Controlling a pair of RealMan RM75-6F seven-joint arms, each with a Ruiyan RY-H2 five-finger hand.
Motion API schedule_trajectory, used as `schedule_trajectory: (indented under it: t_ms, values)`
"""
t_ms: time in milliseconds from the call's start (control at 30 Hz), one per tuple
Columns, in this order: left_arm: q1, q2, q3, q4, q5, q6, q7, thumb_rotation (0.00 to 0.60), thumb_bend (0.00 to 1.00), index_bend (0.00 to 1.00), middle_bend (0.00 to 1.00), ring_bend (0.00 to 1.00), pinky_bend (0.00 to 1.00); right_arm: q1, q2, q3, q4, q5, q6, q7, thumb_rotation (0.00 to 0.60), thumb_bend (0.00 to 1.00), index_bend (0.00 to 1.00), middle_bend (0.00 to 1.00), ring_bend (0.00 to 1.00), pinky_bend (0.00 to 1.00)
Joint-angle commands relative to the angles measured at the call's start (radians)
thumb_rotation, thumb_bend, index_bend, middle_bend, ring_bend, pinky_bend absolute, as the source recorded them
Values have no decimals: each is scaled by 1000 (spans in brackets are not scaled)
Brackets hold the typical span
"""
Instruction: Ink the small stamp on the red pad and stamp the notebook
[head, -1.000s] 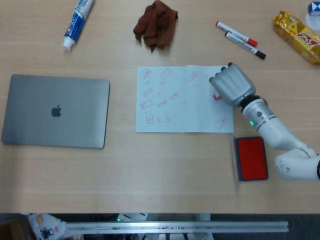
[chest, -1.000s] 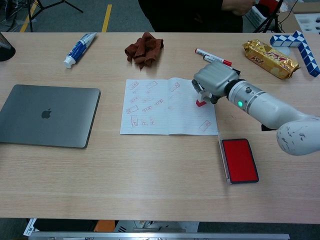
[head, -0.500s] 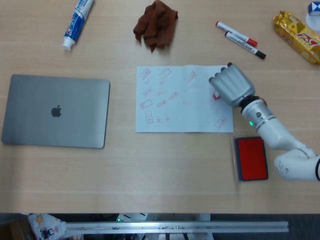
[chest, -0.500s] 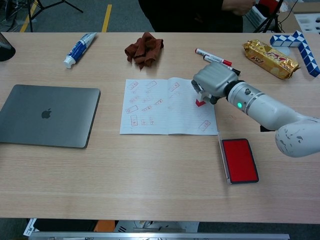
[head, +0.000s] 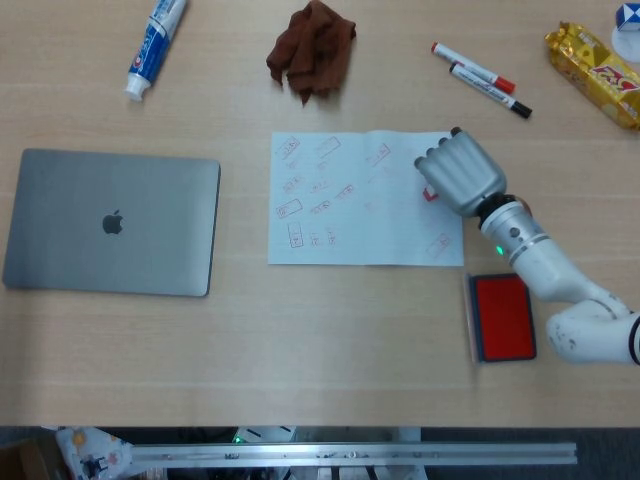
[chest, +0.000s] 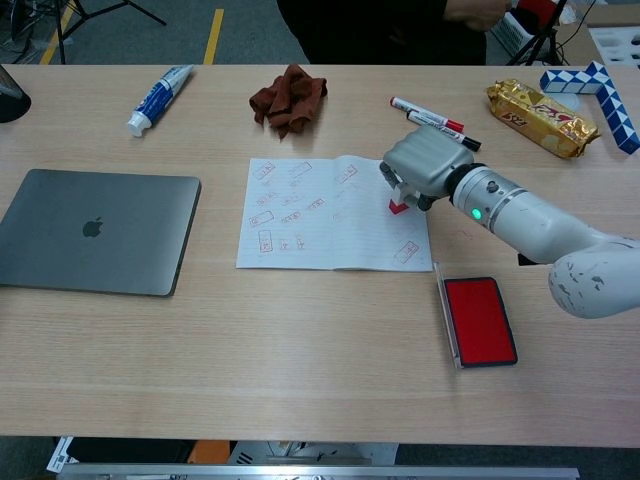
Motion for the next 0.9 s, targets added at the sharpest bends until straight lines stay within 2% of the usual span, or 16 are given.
schedule_trajectory:
  t_ms: [33,600,900]
  values:
    - [1,0,0,1,0,0,-1,600,286,0,0,0,43,0,-3,0,0,2,-1,-7,600,504,924,662,511,428]
    - [1,-2,0,4,-1,-2,-2,600,286,0,0,0,43,-2,-9,5,11,7,-3,-20,600,507,931,667,519,428]
    - [4,-1,2,2,3,2,-1,600,286,0,0,0,43,-5,0,6,-20,-3,5,-14,600,508,930,666,519,428]
